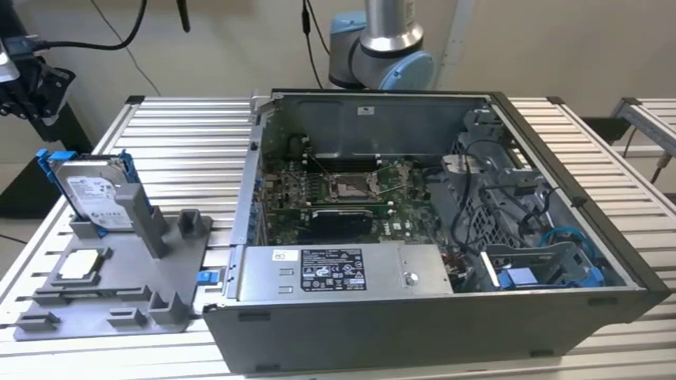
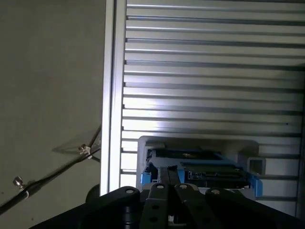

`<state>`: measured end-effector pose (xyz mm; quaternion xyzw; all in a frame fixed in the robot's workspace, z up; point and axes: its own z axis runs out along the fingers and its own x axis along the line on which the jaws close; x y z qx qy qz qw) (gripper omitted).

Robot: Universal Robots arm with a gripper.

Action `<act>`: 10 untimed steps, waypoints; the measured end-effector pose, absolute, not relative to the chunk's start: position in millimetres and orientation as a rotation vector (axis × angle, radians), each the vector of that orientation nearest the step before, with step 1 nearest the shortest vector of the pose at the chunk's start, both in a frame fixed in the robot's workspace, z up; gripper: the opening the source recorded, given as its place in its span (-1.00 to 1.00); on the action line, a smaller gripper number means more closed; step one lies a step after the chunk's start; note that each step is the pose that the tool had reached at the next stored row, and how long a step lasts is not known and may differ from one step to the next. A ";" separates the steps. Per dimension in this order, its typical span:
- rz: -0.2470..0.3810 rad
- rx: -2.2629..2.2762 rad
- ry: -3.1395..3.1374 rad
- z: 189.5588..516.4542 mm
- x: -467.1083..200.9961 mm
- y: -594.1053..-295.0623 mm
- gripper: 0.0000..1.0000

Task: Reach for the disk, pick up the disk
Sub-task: 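Reach for the disk, then pick up the disk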

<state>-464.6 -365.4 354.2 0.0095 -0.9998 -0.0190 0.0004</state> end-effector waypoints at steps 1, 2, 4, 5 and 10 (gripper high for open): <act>-0.060 0.030 -3.140 354.2 -464.6 -365.4 -1.00; -0.060 0.030 -3.140 354.2 -464.6 -365.4 -1.00; -0.059 0.030 -3.140 354.2 -464.6 -365.4 -1.00; -0.060 0.031 -3.140 354.2 -464.6 -365.4 -1.00; -0.060 0.069 -3.139 354.1 -464.6 -365.4 -1.00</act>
